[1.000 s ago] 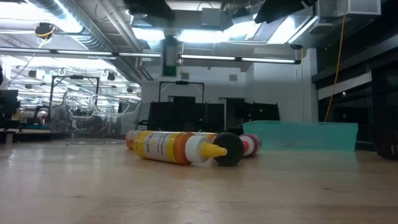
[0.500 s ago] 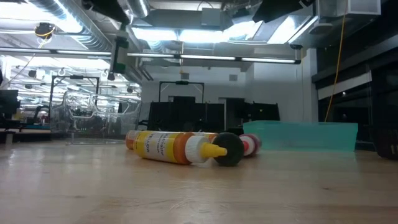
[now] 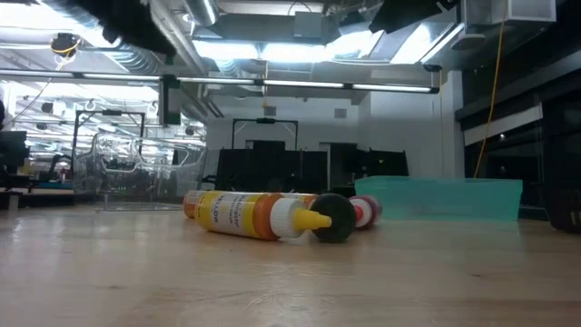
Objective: Pick & Place Food Item
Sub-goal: Put the left green food coloring bottle into the transparent bin
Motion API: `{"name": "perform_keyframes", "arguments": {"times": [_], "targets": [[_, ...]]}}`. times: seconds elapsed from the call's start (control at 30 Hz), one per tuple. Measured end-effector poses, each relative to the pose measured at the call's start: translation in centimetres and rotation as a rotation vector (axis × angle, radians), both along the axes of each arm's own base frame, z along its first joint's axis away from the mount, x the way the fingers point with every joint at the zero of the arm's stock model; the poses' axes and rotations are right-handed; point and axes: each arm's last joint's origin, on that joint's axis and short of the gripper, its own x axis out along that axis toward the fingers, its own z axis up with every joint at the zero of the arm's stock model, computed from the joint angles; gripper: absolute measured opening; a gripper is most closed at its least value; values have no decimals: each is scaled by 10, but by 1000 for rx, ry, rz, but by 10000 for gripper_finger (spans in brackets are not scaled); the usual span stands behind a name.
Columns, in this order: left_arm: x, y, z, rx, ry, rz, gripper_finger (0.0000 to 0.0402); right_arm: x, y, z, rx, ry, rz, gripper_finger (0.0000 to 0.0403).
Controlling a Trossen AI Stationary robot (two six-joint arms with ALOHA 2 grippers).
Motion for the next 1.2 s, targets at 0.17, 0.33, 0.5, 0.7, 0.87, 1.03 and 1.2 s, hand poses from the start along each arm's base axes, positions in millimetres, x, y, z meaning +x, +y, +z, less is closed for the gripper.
{"name": "perform_keyframes", "arguments": {"times": [0.17, 0.33, 0.5, 0.7, 0.87, 1.03, 1.2], "targets": [[-23, 10, -22, 2, -82, 64, 8, 0, 0, 0, 5, 1, 3, 258], [-47, 20, -35, 6, -76, 180, 8, 1, 0, 0, 7, -5, 1, 258], [-58, 27, -37, -16, -69, 237, 8, 3, -4, 1, 10, -11, -12, 258], [-57, 37, -43, -90, -61, 349, 8, 4, -6, 0, 25, -7, -12, 258], [-47, 48, -45, -100, -38, 415, 8, 4, -6, 0, 23, -5, -9, 258], [-32, 65, -42, -60, -42, 468, 8, 4, -6, 0, 16, 2, -4, 258], [-18, 85, -47, -95, -31, 441, 8, 4, -6, 0, 18, 6, 1, 258]]}}
